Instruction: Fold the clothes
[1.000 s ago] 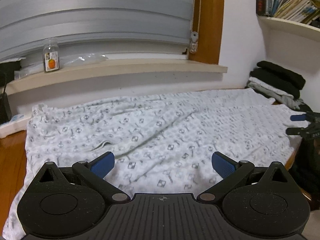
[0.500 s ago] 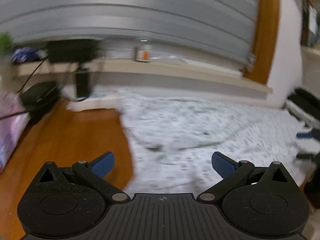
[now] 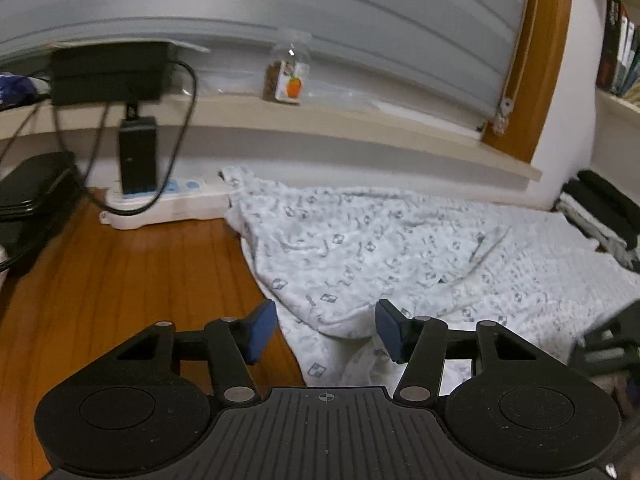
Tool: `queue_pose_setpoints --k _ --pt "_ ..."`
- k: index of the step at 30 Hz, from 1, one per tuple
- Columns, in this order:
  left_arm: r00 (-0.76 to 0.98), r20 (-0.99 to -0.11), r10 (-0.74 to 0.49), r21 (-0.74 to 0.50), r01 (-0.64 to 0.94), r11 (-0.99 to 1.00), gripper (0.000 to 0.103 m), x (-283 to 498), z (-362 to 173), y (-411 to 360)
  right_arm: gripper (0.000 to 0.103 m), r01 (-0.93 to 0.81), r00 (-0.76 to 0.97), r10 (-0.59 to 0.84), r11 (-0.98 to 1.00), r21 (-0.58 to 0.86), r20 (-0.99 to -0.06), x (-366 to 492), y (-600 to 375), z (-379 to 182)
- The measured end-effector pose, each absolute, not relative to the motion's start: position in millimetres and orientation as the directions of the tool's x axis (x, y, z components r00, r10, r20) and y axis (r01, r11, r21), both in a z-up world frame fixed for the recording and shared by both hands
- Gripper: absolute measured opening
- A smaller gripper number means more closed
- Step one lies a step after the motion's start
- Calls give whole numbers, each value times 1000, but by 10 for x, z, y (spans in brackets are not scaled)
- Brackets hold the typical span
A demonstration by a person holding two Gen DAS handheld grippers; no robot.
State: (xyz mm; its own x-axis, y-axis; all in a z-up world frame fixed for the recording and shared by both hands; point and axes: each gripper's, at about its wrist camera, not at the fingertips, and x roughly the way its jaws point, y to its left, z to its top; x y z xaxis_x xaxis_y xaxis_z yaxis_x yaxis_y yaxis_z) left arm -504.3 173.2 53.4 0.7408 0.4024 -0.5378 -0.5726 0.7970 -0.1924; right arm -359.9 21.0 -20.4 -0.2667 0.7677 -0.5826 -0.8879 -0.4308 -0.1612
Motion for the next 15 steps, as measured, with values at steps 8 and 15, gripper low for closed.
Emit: queue_pose_setpoints --k 8,15 --pt "602 -640 478 -33 -643 766 55 -4949 413 1819 24 -797 -399 677 -590 -132 -618 -4009 -9 -161" --pt "654 -608 450 -124 -639 759 57 -5117 434 1854 30 -747 -359 717 -604 -276 -598 -4338 26 -132"
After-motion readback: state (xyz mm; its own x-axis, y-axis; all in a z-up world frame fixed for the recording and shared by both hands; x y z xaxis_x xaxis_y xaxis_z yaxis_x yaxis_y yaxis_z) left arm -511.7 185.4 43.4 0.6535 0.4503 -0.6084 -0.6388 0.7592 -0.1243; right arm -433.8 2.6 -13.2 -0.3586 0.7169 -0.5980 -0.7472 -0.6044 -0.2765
